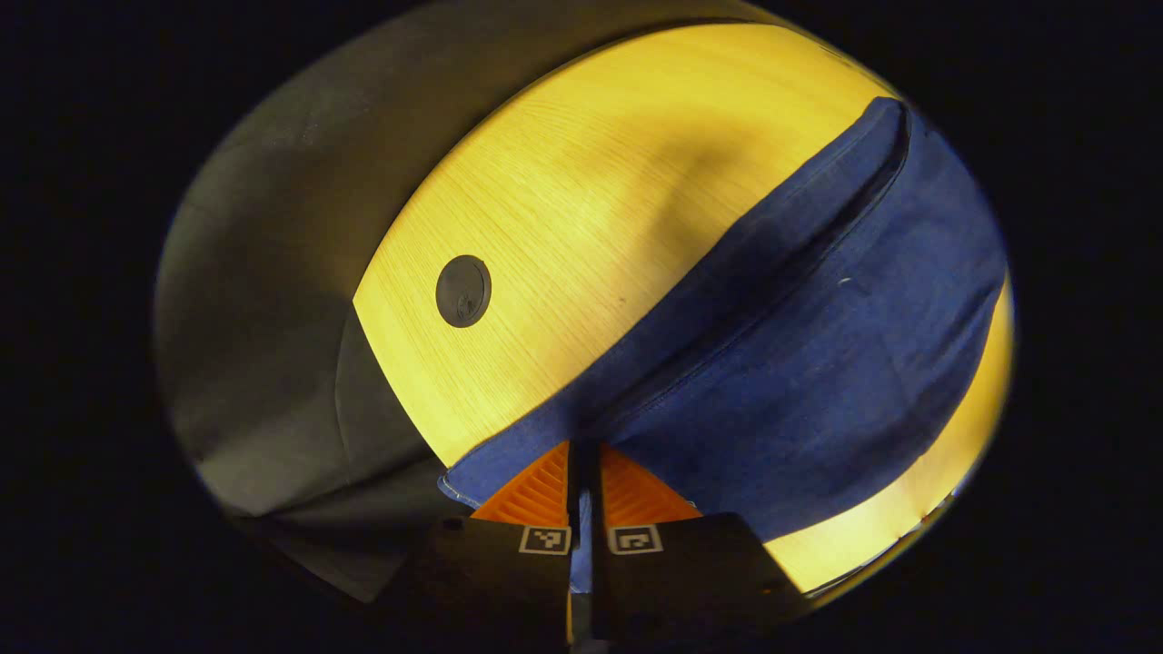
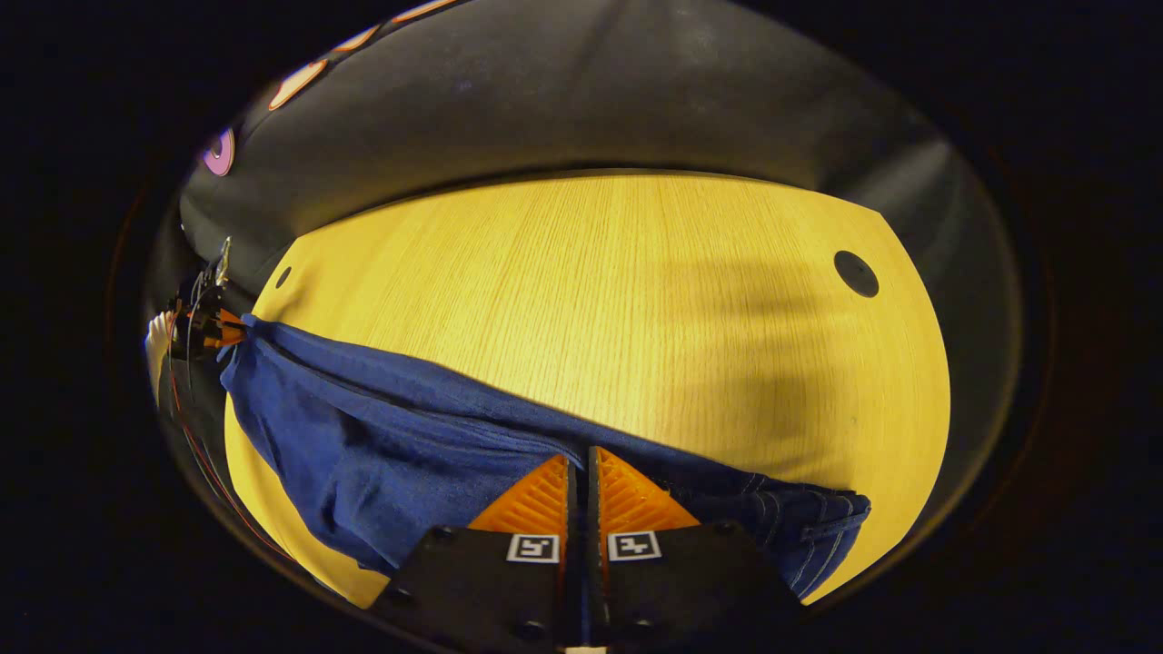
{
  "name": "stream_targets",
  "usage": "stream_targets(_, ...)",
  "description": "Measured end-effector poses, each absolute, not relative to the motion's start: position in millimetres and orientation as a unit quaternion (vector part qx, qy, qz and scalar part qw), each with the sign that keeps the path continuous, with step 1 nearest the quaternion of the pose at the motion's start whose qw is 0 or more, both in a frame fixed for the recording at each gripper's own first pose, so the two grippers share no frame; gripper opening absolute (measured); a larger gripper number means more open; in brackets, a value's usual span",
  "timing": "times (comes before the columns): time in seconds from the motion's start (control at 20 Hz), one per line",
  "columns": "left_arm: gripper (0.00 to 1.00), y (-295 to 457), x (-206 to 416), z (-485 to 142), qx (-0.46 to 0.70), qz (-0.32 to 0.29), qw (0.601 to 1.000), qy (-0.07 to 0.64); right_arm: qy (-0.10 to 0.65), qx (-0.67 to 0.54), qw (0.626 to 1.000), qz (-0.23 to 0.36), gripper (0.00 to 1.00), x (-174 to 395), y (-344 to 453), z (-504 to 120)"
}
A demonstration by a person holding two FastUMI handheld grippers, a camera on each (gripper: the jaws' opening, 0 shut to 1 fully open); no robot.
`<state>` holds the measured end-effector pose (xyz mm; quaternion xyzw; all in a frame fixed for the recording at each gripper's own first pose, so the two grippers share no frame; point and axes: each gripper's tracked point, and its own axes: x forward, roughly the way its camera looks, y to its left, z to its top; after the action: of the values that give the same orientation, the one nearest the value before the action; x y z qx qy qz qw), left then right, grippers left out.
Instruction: Grasp the waist and the cuffs of the jeans and fold them to make the two legs overlap; first hold the waist and fold one-third of the jeans toward the cuffs, then hold the cuffs and fold the remaining one-third in the same direction to finish folding.
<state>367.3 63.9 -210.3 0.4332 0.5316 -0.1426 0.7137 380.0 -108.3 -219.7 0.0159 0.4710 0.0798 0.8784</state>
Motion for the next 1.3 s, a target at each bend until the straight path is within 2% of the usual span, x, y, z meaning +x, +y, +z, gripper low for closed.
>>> stream_targets(0.05,0.00,69.7,373.0,-205.1,0.444,-0.126,0.718,0.521,0.464,0.023,0.882,0.076,0.12,385.0,-110.3,-215.3)
stream_targets(0.2,1.00,83.9,400.1,-176.2,0.471,-0.080,0.751,0.455,0.407,0.053,0.911,0.043,0.65,407.7,-133.7,-189.8)
stream_targets(0.25,1.00,86.0,408.8,-162.5,0.474,-0.060,0.766,0.430,0.378,0.075,0.922,0.035,0.82,415.7,-139.0,-172.1)
stream_targets(0.3,0.95,89.7,417.2,-147.2,0.480,-0.036,0.779,0.402,0.352,0.089,0.931,0.027,1.00,423.4,-145.4,-157.8)
stream_targets(0.35,0.94,92.0,422.4,-133.8,0.484,-0.017,0.788,0.380,0.341,0.092,0.935,0.021,0.95,416.0,-146.7,-151.9)
stream_targets(0.4,0.95,89.9,423.1,-124.5,0.477,-0.010,0.799,0.366,0.335,0.090,0.938,0.015,0.99,413.4,-148.0,-147.1)
stream_targets(0.45,0.95,85.1,421.1,-120.1,0.461,-0.008,0.811,0.360,0.333,0.081,0.939,0.008,0.95,407.1,-153.6,-142.9)
stream_targets(0.6,0.95,96.0,410.1,-120.7,0.395,0.006,0.853,0.341,0.341,0.053,0.938,-0.014,0.95,379.4,-162.1,-144.0)
stream_targets(0.65,0.95,91.0,401.3,-122.3,0.370,0.010,0.868,0.332,0.347,0.048,0.937,-0.019,0.99,369.9,-168.9,-141.4)
stream_targets(0.7,0.95,93.7,394.7,-125.5,0.348,0.015,0.879,0.325,0.354,0.044,0.934,-0.024,0.95,358.5,-185.8,-146.2)
stream_targets(0.75,0.95,104.8,392.1,-135.0,0.328,0.020,0.888,0.322,0.363,0.044,0.930,-0.029,0.99,344.9,-197.3,-151.0)
stream_targets(0.85,0.95,114.8,389.8,-150.9,0.304,0.023,0.896,0.323,0.377,0.052,0.924,-0.037,0.99,319.5,-216.0,-162.6)
stream_targets(0.9,0.95,121.6,390.3,-156.7,0.294,0.024,0.897,0.328,0.381,0.061,0.922,-0.039,0.96,311.3,-221.8,-167.4)
stream_targets(1.1,0.95,126.5,399.9,-149.2,0.265,0.039,0.901,0.342,0.403,0.106,0.908,-0.038,0.99,295.2,-227.6,-194.1)
stream_targets(1.3,0.95,122.2,409.7,-130.8,0.207,0.063,0.927,0.307,0.425,0.151,0.892,-0.023,0.96,288.8,-225.1,-220.2)
